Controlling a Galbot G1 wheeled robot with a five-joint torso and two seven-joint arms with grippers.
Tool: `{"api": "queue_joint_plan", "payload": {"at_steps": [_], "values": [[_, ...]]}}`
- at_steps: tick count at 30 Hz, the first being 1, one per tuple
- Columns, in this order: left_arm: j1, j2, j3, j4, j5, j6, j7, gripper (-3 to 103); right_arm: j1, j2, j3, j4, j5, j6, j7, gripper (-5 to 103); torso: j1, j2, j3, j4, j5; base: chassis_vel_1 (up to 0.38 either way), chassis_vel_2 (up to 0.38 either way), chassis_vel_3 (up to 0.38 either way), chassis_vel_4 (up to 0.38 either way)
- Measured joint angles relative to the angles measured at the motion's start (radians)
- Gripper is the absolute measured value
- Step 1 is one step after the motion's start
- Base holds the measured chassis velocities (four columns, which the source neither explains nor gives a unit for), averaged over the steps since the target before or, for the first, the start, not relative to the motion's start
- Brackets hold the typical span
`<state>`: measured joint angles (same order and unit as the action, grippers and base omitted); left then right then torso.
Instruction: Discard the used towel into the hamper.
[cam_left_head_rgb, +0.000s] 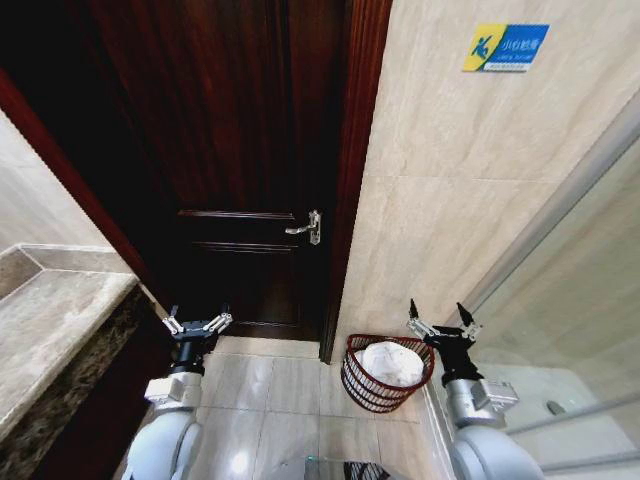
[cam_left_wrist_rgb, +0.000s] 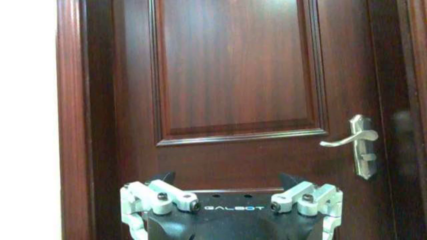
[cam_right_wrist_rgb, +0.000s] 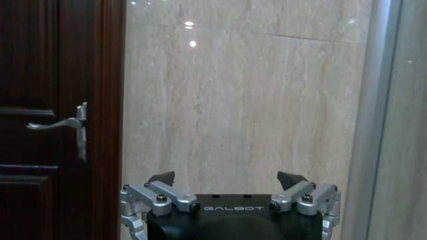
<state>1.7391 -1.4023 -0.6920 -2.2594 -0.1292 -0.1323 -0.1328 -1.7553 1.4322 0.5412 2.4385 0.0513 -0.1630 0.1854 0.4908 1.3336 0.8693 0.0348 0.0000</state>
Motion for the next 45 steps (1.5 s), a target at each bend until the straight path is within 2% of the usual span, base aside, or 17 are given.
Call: {"api": "queue_joint_plan", "payload": {"at_steps": [14, 23, 24, 27, 30, 45], "values": [[0.002, 0.000, 0.005, -0.041, 0.015, 0.020, 0.003, 100, 0.018, 0.002, -0.008, -0.035, 0.007, 0.007, 0.016, 100, -0.003, -0.005, -0.003, 0.0000, 0.0004, 0.218, -0.216, -0.223, 0.226], [-0.003, -0.011, 0.014, 0.004, 0.015, 0.002, 0.006, 100, 0.005, 0.000, -0.016, -0.050, -0.004, 0.019, 0.017, 100, -0.004, -0.007, -0.004, 0.0000, -0.0004, 0.281, -0.281, -0.263, 0.274], [-0.003, -0.012, 0.014, 0.006, 0.015, -0.001, 0.006, 100, 0.005, -0.001, -0.017, -0.052, -0.005, 0.020, 0.017, 100, -0.004, -0.007, -0.004, 0.0001, 0.0005, 0.278, -0.257, -0.250, 0.255], [-0.002, -0.012, 0.012, 0.008, 0.015, -0.005, 0.006, 100, 0.003, 0.000, -0.021, -0.054, -0.008, 0.022, 0.017, 100, -0.004, -0.008, -0.004, 0.0001, -0.0007, 0.264, -0.260, -0.264, 0.256], [-0.001, -0.011, 0.009, 0.008, 0.013, -0.008, 0.006, 100, 0.002, 0.003, -0.027, -0.056, -0.017, 0.026, 0.017, 100, -0.004, -0.008, -0.004, 0.0001, 0.0005, 0.241, -0.240, -0.236, 0.226], [0.003, -0.009, 0.006, 0.005, 0.008, -0.014, 0.005, 100, -0.024, 0.013, -0.045, -0.050, -0.047, 0.045, 0.018, 100, -0.004, -0.009, -0.005, 0.0000, 0.0001, 0.173, -0.172, -0.168, 0.171]]}}
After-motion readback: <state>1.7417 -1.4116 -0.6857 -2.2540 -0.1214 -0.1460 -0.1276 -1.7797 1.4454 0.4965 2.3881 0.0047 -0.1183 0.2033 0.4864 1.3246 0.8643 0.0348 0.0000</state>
